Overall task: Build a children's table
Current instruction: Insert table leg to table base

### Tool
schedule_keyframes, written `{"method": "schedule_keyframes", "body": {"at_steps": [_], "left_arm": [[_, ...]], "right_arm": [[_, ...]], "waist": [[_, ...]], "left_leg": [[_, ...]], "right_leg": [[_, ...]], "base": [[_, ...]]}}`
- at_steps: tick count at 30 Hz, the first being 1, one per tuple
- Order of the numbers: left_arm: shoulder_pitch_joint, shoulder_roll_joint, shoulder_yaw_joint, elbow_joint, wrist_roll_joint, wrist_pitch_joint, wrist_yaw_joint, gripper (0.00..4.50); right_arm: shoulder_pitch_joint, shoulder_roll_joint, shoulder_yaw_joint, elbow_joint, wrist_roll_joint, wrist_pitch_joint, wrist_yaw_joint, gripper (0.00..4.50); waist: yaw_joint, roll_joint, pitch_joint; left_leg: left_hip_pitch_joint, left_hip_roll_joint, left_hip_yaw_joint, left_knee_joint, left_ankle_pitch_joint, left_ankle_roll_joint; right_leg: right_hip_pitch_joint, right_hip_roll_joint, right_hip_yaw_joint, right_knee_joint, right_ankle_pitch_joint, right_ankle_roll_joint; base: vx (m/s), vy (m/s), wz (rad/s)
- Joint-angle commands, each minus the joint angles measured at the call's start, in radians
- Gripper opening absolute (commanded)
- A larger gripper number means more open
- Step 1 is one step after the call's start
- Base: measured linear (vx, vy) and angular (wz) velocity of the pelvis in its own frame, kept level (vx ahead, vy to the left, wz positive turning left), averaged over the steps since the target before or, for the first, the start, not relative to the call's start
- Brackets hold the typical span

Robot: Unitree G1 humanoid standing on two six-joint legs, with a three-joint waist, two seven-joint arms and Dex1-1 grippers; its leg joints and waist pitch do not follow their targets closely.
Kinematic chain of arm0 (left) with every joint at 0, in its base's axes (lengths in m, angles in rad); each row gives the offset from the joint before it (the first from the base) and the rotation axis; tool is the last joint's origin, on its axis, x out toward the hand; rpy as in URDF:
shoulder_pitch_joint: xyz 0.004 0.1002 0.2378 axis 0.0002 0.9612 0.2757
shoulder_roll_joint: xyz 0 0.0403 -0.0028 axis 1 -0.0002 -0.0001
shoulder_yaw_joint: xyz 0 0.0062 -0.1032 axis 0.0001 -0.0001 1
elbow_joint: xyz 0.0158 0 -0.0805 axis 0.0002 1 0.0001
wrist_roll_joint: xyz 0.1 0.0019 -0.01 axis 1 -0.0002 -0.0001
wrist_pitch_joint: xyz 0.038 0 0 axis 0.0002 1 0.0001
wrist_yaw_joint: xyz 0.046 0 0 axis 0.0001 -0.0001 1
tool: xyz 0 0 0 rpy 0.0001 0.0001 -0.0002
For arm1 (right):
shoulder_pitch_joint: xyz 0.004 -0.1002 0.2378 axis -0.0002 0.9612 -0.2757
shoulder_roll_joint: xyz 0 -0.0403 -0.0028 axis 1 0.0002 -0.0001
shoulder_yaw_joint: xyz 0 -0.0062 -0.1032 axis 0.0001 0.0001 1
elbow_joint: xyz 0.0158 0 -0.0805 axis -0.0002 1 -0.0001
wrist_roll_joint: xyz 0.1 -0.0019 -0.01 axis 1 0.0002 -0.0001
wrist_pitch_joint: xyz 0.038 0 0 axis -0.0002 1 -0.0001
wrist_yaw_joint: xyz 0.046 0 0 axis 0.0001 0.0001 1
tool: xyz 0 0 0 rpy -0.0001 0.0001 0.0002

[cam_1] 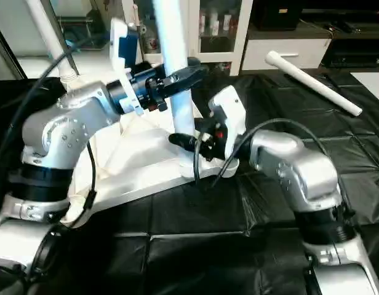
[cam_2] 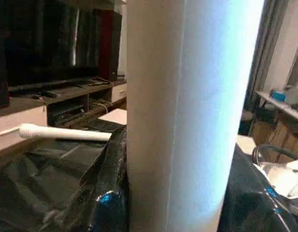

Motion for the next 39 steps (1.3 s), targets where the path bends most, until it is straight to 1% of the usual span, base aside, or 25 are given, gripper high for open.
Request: {"method": "schedule_keyframes", "body": {"at_steps": [1, 4, 7, 8, 11, 12, 13, 14, 17, 18, 19, 20, 22, 24, 26, 28, 29, 30, 31, 32, 33, 36, 37, 38, 39], "left_arm": [[-0.021, 0.003, -0.016, -0.017, 0.001, 0.001, -0.03, 1.75], [-0.025, 0.006, -0.026, -0.014, 0.003, -0.001, -0.048, 1.75], [-0.023, -0.004, -0.023, -0.014, -0.006, 0.004, -0.045, 1.75], [-0.024, -0.005, -0.024, -0.013, -0.006, 0.004, -0.045, 1.75], [-0.026, -0.004, -0.029, -0.01, -0.004, 0.001, -0.051, 1.75], [-0.027, -0.004, -0.029, -0.007, -0.004, 0.001, -0.054, 1.75], [-0.027, -0.004, -0.029, -0.007, -0.004, 0.001, -0.054, 1.75], [-0.031, -0.005, -0.029, -0.001, -0.002, -0.001, -0.058, 1.75], [-0.039, -0.006, -0.03, 0.01, 0.003, -0.008, -0.066, 1.75], [-0.039, -0.006, -0.03, 0.01, 0.003, -0.008, -0.066, 1.75], [-0.041, -0.007, -0.031, 0.013, 0.004, -0.01, -0.067, 1.75], [-0.043, -0.007, -0.031, 0.016, 0.006, -0.013, -0.068, 1.75], [-0.044, -0.007, -0.031, 0.017, 0.008, -0.015, -0.068, 1.75], [-0.049, -0.009, -0.028, 0.02, 0.006, -0.016, -0.066, 1.75], [-0.05, -0.009, -0.024, 0.021, 0.007, -0.015, -0.068, 1.75], [-0.049, -0.007, -0.027, 0.023, 0.01, -0.019, -0.071, 1.75], [-0.047, -0.005, -0.031, 0.024, 0.019, -0.028, -0.071, 1.75], [-0.045, -0.005, -0.028, 0.027, 0.001, -0.005, -0.08, 2.31], [-0.04, -0.003, -0.022, 0.021, -0.018, 0.024, -0.083, 2.45], [-0.039, -0.006, -0.01, 0.021, -0.026, 0.034, -0.07, 2.45], [-0.039, -0.009, -0.002, 0.021, -0.029, 0.039, -0.059, 2.5], [-0.042, -0.007, 0.028, 0.059, -0.019, 0.017, -0.035, 2.86], [-0.041, -0.005, 0.034, 0.067, -0.019, 0.011, -0.036, 2.86], [-0.036, 0.0, 0.041, 0.086, -0.009, -0.011, -0.037, 3.0], [-0.031, 0.009, 0.036, 0.095, 0.006, -0.028, -0.043, 3.11]], "right_arm": [[-0.014, -0.02, -0.011, 0.011, -0.014, 0.021, 0.002, 3.14], [-0.014, -0.02, 0.008, 0.016, -0.036, 0.02, 0.0, 3.14], [-0.016, -0.024, 0.041, 0.033, -0.09, -0.018, -0.009, 3.14], [-0.016, -0.024, 0.045, 0.035, -0.094, -0.023, -0.009, 3.14], [-0.02, -0.026, 0.069, 0.041, -0.123, -0.051, -0.008, 3.14], [-0.022, -0.025, 0.073, 0.041, -0.128, -0.053, -0.008, 3.14], [-0.022, -0.025, 0.073, 0.041, -0.128, -0.053, -0.008, 3.14], [-0.025, -0.023, 0.075, 0.043, -0.133, -0.055, -0.004, 2.85], [-0.03, -0.02, 0.079, 0.048, -0.143, -0.059, 0.005, 2.78], [-0.03, -0.02, 0.079, 0.048, -0.143, -0.059, 0.005, 2.61], [-0.029, -0.022, 0.082, 0.05, -0.144, -0.058, 0.011, 2.61], [-0.028, -0.024, 0.084, 0.05, -0.145, -0.057, 0.016, 2.41], [-0.027, -0.025, 0.085, 0.049, -0.146, -0.057, 0.02, 2.33], [-0.026, -0.028, 0.089, 0.051, -0.147, -0.057, 0.029, 2.25], [-0.024, -0.029, 0.093, 0.05, -0.148, -0.058, 0.037, 1.95], [-0.024, -0.029, 0.093, 0.05, -0.15, -0.058, 0.039, 1.88], [-0.024, -0.028, 0.092, 0.051, -0.153, -0.06, 0.04, 1.88], [-0.024, -0.028, 0.089, 0.053, -0.156, -0.063, 0.04, 1.85], [-0.024, -0.028, 0.085, 0.056, -0.159, -0.069, 0.04, 1.84], [-0.023, -0.026, 0.079, 0.057, -0.161, -0.073, 0.035, 1.84], [-0.022, -0.024, 0.075, 0.058, -0.162, -0.075, 0.033, 1.84], [-0.028, -0.006, 0.044, 0.079, -0.173, -0.1, -0.007, 1.84], [-0.031, -0.001, 0.036, 0.088, -0.177, -0.108, -0.02, 1.84], [-0.037, 0.005, 0.02, 0.112, -0.192, -0.133, -0.046, 1.83], [-0.043, 0.011, 0.004, 0.136, -0.205, -0.16, -0.074, 1.83]], "waist": [[0.001, -0.017, -0.083], [0.001, -0.017, -0.082], [-0.001, -0.015, -0.082], [-0.001, -0.015, -0.082], [-0.001, -0.015, -0.083], [-0.001, -0.01, -0.083], [-0.002, -0.012, -0.083], [-0.002, -0.013, -0.083], [-0.003, -0.011, -0.084], [-0.003, -0.011, -0.084], [-0.003, -0.012, -0.084], [-0.002, -0.013, -0.085], [-0.002, -0.013, -0.086], [-0.001, -0.014, -0.085], [-0.002, -0.016, -0.085], [-0.002, -0.016, -0.084], [-0.002, -0.017, -0.084], [-0.002, -0.016, -0.085], [-0.002, -0.016, -0.084], [-0.003, -0.02, -0.085], [-0.002, -0.017, -0.083], [-0.004, -0.018, -0.083], [-0.005, -0.015, -0.082], [-0.006, -0.017, -0.083], [-0.005, -0.01, -0.082]], "left_leg": [[0.025, 0.043, -0.024, -0.066, -0.141, 0.026], [0.024, 0.044, -0.025, -0.067, -0.15, 0.018], [0.025, 0.043, -0.025, -0.067, -0.164, 0.007], [0.025, 0.043, -0.025, -0.068, -0.17, 0.003], [0.024, 0.043, -0.026, -0.067, -0.163, 0.005], [0.025, 0.043, -0.026, -0.067, -0.164, 0.005], [0.025, 0.043, -0.026, -0.067, -0.164, 0.006], [0.024, 0.043, -0.026, -0.068, -0.165, 0.008], [0.024, 0.043, -0.026, -0.066, -0.163, 0.013], [0.024, 0.043, -0.027, -0.067, -0.162, 0.014], [0.024, 0.043, -0.027, -0.067, -0.161, 0.014], [0.024, 0.043, -0.026, -0.066, -0.159, 0.017], [0.023, 0.043, -0.026, -0.065, -0.149, 0.023], [0.024, 0.043, -0.026, -0.065, -0.148, 0.026], [0.024, 0.044, -0.025, -0.065, -0.151, 0.026], [0.024, 0.044, -0.025, -0.065, -0.15, 0.026], [0.025, 0.044, -0.025, -0.065, -0.153, 0.026], [0.025, 0.044, -0.025, -0.064, -0.15, 0.026], [0.024, 0.044, -0.025, -0.065, -0.151, 0.026], [0.024, 0.043, -0.024, -0.064, -0.145, 0.024], [0.024, 0.043, -0.024, -0.064, -0.153, 0.026], [0.024, 0.043, -0.024, -0.063, -0.161, 0.022], [0.024, 0.041, -0.024, -0.063, -0.164, 0.018], [0.025, 0.04, -0.025, -0.064, -0.178, 0.01], [0.026, 0.04, -0.026, -0.065, -0.184, 0.003]], "right_leg": [[0.051, -0.031, 0.033, -0.055, -0.197, -0.225], [0.051, -0.031, 0.033, -0.056, -0.216, -0.219], [0.049, -0.03, 0.032, -0.057, -0.228, -0.214], [0.049, -0.031, 0.033, -0.058, -0.235, -0.212], [0.05, -0.031, 0.033, -0.056, -0.22, -0.212], [0.05, -0.03, 0.033, -0.056, -0.218, -0.213], [0.049, -0.029, 0.033, -0.056, -0.215, -0.214], [0.051, -0.029, 0.032, -0.056, -0.211, -0.218], [0.052, -0.029, 0.032, -0.054, -0.194, -0.225], [0.052, -0.029, 0.032, -0.054, -0.192, -0.226], [0.052, -0.029, 0.032, -0.053, -0.189, -0.228], [0.052, -0.029, 0.032, -0.053, -0.184, -0.23], [0.053, -0.03, 0.033, -0.051, -0.171, -0.235], [0.053, -0.03, 0.033, -0.051, -0.172, -0.237], [0.053, -0.03, 0.033, -0.052, -0.183, -0.237], [0.053, -0.03, 0.033, -0.052, -0.185, -0.236], [0.052, -0.03, 0.033, -0.054, -0.191, -0.234], [0.053, -0.031, 0.034, -0.052, -0.19, -0.234], [0.052, -0.031, 0.033, -0.053, -0.193, -0.234], [0.052, -0.03, 0.034, -0.051, -0.186, -0.238], [0.051, -0.03, 0.034, -0.051, -0.195, -0.241], [0.049, -0.03, 0.033, -0.054, -0.213, -0.233], [0.048, -0.03, 0.033, -0.056, -0.222, -0.23], [0.048, -0.03, 0.032, -0.06, -0.244, -0.224], [0.047, -0.03, 0.032, -0.06, -0.253, -0.221]], "base": [[0.0, 0.0, 0.0], [0.0, 0.0, 0.0], [0.0, 0.0, 0.0], [0.0, 0.0, 0.0], [0.0, 0.0, 0.0], [0.0, 0.0, 0.0], [0.0, 0.0, 0.0], [0.0, 0.0, 0.0], [0.0, 0.0, 0.0], [0.0, 0.0, 0.0], [0.0, 0.0, 0.0], [0.0, 0.0, 0.0], [0.0, 0.0, 0.0], [0.0, 0.0, 0.0], [0.0, 0.0, 0.0], [0.0, 0.0, 0.0], [0.0, 0.0, 0.0], [0.0, 0.0, 0.0], [0.0, 0.0, 0.0], [0.0, 0.0, 0.0], [0.0, 0.0, 0.0], [0.0, 0.0, 0.0], [0.0, 0.0, 0.0], [0.0, 0.0, 0.0], [0.0, 0.0, 0.0]]}}
